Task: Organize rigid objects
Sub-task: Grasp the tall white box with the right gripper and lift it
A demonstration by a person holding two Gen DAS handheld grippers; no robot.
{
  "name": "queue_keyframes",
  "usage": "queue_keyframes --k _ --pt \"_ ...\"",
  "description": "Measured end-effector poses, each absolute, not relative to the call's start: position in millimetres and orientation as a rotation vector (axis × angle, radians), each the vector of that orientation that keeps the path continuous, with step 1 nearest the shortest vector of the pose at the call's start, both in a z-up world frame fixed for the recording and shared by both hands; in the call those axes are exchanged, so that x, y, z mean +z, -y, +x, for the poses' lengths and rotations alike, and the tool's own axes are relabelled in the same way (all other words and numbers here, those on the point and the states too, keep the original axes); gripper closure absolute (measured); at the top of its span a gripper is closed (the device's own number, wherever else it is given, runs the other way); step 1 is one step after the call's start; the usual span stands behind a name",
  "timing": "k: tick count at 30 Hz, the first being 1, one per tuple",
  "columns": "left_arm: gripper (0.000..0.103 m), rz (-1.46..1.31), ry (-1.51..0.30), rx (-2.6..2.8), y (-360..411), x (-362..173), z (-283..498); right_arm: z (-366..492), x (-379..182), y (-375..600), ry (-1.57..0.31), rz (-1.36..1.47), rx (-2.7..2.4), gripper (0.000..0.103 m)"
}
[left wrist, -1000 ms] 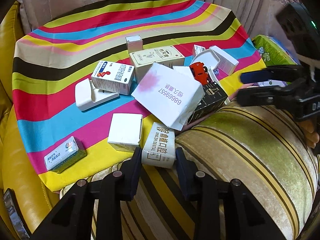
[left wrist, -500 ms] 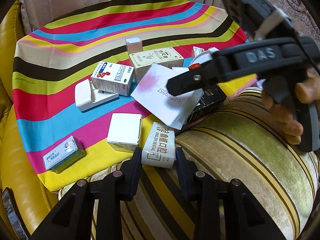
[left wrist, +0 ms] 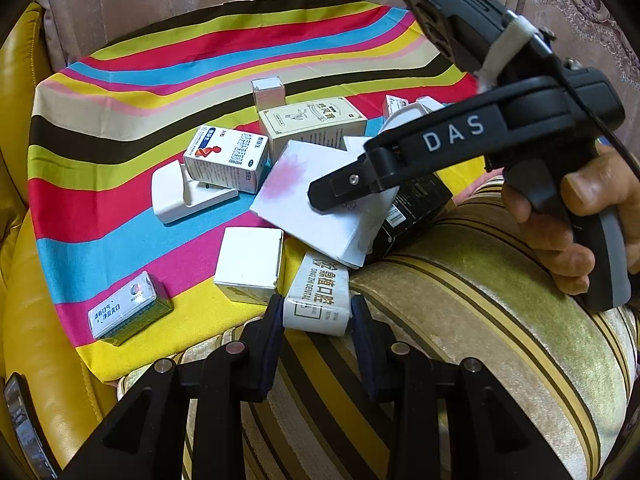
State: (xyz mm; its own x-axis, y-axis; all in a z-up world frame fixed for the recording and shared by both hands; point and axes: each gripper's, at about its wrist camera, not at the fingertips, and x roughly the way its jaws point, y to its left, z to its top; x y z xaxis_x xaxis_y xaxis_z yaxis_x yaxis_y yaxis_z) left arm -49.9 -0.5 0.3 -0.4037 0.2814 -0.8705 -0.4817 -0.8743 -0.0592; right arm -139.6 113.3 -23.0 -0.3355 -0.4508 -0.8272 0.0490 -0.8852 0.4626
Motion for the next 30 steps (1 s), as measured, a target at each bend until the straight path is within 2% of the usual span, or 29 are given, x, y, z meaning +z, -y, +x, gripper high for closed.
queue_keyframes --k 7,17,30 --pt "0.069 -1.346 -0.219 2.323 9 9 -37 -120 -5 -118 0.481 1.478 -2.340 0.057" --pt "0.069 -1.298 -0.157 2.379 16 30 -13 -74 22 -143 0.513 1.313 -2.456 0.059" --pt "0.069 -1.197 -0.078 2.280 -54 52 -24 0 47 -234 0.655 1.241 -2.704 0.060"
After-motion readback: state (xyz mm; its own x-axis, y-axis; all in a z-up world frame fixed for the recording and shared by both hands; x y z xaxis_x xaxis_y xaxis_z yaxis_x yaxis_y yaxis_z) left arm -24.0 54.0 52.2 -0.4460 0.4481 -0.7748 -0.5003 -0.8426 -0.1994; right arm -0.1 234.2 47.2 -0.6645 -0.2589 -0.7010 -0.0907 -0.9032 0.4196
